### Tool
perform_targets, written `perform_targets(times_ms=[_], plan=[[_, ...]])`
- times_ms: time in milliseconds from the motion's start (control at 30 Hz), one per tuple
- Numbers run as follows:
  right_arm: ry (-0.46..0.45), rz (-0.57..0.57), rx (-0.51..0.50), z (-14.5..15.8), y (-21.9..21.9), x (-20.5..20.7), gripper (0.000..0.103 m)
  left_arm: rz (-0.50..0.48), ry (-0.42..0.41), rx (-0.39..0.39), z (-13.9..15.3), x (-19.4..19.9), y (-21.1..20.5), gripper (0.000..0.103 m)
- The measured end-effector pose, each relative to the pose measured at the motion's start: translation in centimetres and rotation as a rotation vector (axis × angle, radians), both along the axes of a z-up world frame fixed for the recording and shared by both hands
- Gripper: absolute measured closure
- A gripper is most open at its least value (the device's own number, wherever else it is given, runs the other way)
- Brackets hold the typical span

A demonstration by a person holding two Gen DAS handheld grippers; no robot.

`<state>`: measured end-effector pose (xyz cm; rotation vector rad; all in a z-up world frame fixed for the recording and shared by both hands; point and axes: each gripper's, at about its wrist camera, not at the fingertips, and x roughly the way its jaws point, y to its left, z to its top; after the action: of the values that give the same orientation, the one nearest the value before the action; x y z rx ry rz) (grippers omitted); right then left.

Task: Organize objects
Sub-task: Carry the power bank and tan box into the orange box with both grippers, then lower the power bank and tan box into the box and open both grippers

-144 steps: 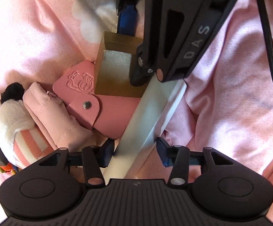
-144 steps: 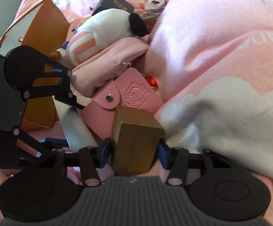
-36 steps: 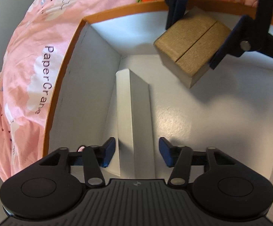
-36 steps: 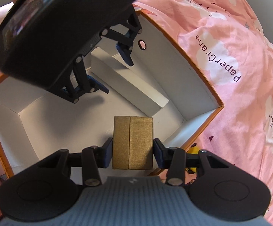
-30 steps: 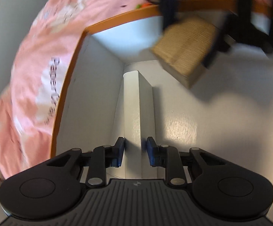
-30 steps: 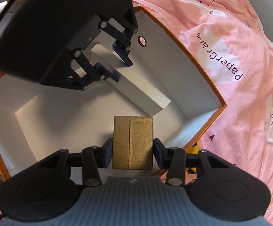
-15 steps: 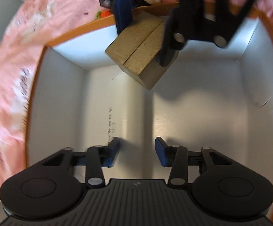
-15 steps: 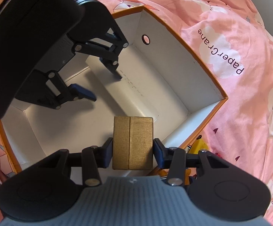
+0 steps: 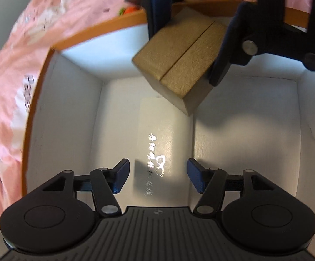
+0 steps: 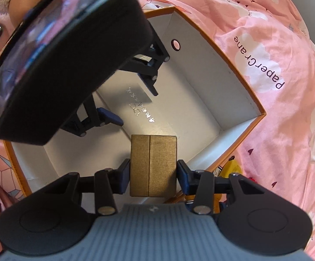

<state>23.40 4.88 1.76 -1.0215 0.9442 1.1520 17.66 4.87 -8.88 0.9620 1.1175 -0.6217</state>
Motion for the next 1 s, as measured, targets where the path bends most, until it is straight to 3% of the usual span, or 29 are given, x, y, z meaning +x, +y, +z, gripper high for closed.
perform_targets(times_ms=[133,400,533,667,1000], plan=[[0.005,-0.132,0.027,0.0,0.3,1.0,0.056,0.06,-0.007,0.023,-0.2,1.0,1.2,0.052],[-0.064,-0.455,0.121,-0.5,1.1,2.3,0.056,0.252,-0.021,0.002,-0.2,2.9,3.6,0.055],[-0.105,-0.531,0.157,0.1,1.2,2.8,0.056,0.366,-0.047,0.022,-0.3,4.2,4.7,0.055],[-0.087,-0.597,0.174,-0.1,1.7,3.8,0.056,0.451,-0.062,0.033,0.0,5.6,5.8,0.059],[-0.192,-0.678,0.177,-1.6,3.8,4.9,0.056,0.491,-0.037,0.025,0.2,6.4,6.0,0.059]])
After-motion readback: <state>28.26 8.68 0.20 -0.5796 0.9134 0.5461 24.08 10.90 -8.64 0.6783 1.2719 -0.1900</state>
